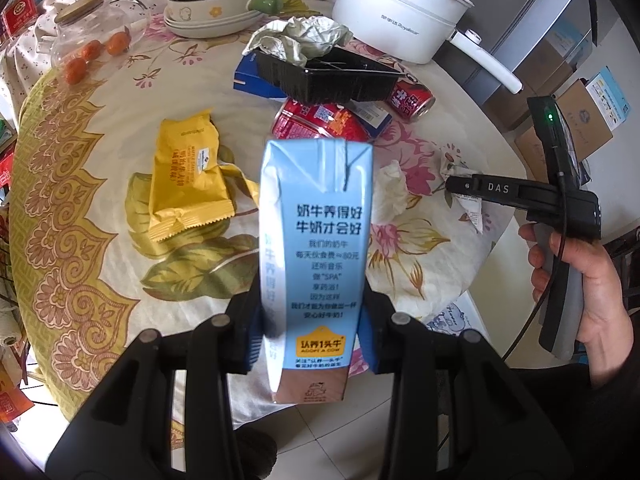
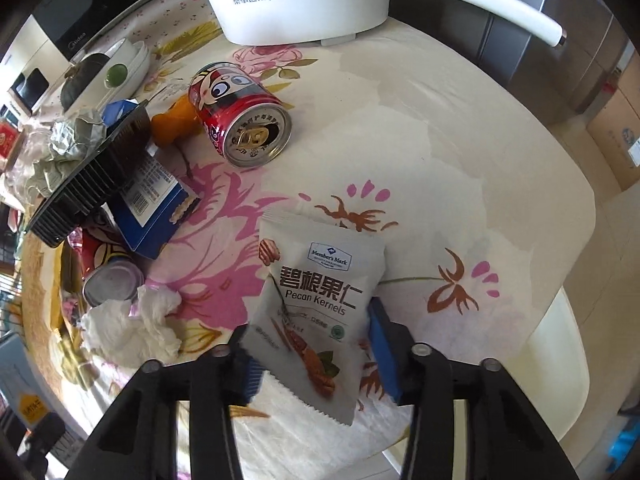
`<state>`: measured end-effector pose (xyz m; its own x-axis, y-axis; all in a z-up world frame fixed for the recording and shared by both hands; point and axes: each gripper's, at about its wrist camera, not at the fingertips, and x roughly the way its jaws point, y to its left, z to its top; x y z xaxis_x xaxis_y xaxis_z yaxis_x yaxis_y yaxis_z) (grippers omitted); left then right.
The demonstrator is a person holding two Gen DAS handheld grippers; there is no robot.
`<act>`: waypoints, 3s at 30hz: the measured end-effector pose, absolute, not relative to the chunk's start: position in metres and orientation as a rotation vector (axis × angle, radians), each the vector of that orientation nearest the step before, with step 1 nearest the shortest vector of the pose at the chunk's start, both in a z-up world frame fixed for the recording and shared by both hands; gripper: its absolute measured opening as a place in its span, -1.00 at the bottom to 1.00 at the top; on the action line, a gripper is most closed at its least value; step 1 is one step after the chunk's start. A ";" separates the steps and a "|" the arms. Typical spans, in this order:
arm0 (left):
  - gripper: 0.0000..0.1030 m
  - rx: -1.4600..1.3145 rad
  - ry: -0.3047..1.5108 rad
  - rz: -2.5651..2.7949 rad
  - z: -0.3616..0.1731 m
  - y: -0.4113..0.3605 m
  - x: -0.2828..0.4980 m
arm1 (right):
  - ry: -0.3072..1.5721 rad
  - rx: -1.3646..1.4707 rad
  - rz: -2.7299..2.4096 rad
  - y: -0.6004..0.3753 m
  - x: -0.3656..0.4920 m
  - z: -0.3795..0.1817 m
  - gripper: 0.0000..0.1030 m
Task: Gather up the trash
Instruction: 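Grasp the white pecan-kernels bag with the right gripper while the left gripper holds the carton, then drop the carton and pecan bag into the white bin with both grippers, then grasp the yellow snack packet with the left gripper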
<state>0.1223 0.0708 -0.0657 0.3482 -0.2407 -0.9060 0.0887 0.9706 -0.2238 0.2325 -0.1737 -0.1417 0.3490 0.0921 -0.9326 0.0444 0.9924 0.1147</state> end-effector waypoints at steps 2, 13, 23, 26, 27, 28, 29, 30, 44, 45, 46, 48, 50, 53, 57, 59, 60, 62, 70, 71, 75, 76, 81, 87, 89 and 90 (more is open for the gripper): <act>-0.21 -0.141 1.193 -0.224 -0.065 0.067 0.122 | 1.203 0.131 0.043 -0.182 0.230 -0.136 -0.12; -0.21 -0.113 1.176 -0.330 -0.057 0.009 0.122 | 1.144 0.126 0.102 -0.246 0.188 -0.098 -0.13; -0.21 -0.038 1.161 -0.510 -0.062 -0.099 0.118 | 1.133 0.162 0.053 -0.327 0.143 -0.092 -0.13; -0.21 -0.009 1.166 -0.557 -0.070 -0.131 0.117 | 1.142 0.184 0.030 -0.350 0.132 -0.095 -0.13; -0.21 -0.003 1.171 -0.571 -0.072 -0.140 0.118 | 1.145 0.189 0.020 -0.358 0.129 -0.096 -0.13; -0.21 0.003 1.177 -0.585 -0.076 -0.149 0.118 | 1.148 0.193 0.010 -0.364 0.125 -0.098 -0.13; -0.21 0.011 1.184 -0.600 -0.080 -0.158 0.118 | 1.156 0.199 -0.002 -0.371 0.121 -0.100 -0.13; -0.21 0.019 1.189 -0.611 -0.083 -0.166 0.118 | 1.164 0.204 -0.013 -0.377 0.118 -0.102 -0.13; 0.67 0.177 1.118 -0.586 -0.088 -0.207 0.112 | 1.227 0.223 -0.060 -0.423 0.095 -0.127 -0.10; 0.68 0.189 1.118 -0.573 -0.088 -0.206 0.112 | 1.227 0.224 -0.060 -0.423 0.095 -0.128 -0.10; 0.69 0.193 1.119 -0.562 -0.086 -0.203 0.113 | 1.227 0.223 -0.059 -0.423 0.096 -0.128 -0.09; 0.73 0.195 1.124 -0.535 -0.086 -0.198 0.115 | 1.229 0.220 -0.054 -0.421 0.096 -0.128 -0.08; 0.75 0.184 1.132 -0.517 -0.084 -0.188 0.115 | 1.236 0.212 -0.045 -0.416 0.098 -0.130 -0.08; 0.82 0.167 1.134 -0.494 -0.082 -0.174 0.116 | 1.252 0.198 -0.030 -0.406 0.101 -0.133 -0.08; 0.86 0.149 1.131 -0.459 -0.076 -0.160 0.116 | 1.269 0.174 -0.020 -0.394 0.106 -0.136 -0.01; 0.87 0.133 1.127 -0.443 -0.073 -0.149 0.117 | 1.264 0.161 -0.027 -0.390 0.108 -0.135 0.61; 0.88 0.127 1.125 -0.434 -0.072 -0.145 0.118 | 1.256 0.152 -0.026 -0.386 0.109 -0.134 0.73; 0.90 0.117 1.120 -0.414 -0.069 -0.133 0.119 | 1.241 0.127 -0.019 -0.379 0.109 -0.130 0.74; 0.91 0.077 1.119 -0.337 -0.063 -0.092 0.122 | 1.245 0.097 0.011 -0.354 0.113 -0.124 0.74; 0.91 0.073 1.117 -0.329 -0.062 -0.088 0.122 | 1.242 0.096 0.015 -0.350 0.114 -0.122 0.74; 0.91 0.051 1.113 -0.297 -0.059 -0.067 0.123 | 1.235 0.092 0.026 -0.339 0.118 -0.119 0.74; 0.91 0.046 1.110 -0.288 -0.058 -0.061 0.123 | 1.235 0.089 0.028 -0.335 0.119 -0.118 0.75; 0.91 -0.009 1.091 -0.226 -0.051 -0.029 0.125 | 1.223 0.068 0.039 -0.316 0.125 -0.109 0.75; 0.93 -0.053 1.042 -0.109 -0.042 0.022 0.130 | 1.188 0.027 0.078 -0.285 0.139 -0.097 0.75; 0.97 -0.057 1.020 -0.057 -0.040 0.041 0.133 | 1.178 0.013 0.090 -0.274 0.145 -0.094 0.76; 0.99 -0.056 1.009 -0.025 -0.040 0.051 0.134 | 1.174 0.011 0.096 -0.269 0.147 -0.093 0.76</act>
<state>0.1340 0.0509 -0.0403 0.5327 -0.0470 -0.8450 -0.0048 0.9983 -0.0586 0.1469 -0.2691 -0.0933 0.3827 0.0805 -0.9204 -0.0694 0.9959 0.0583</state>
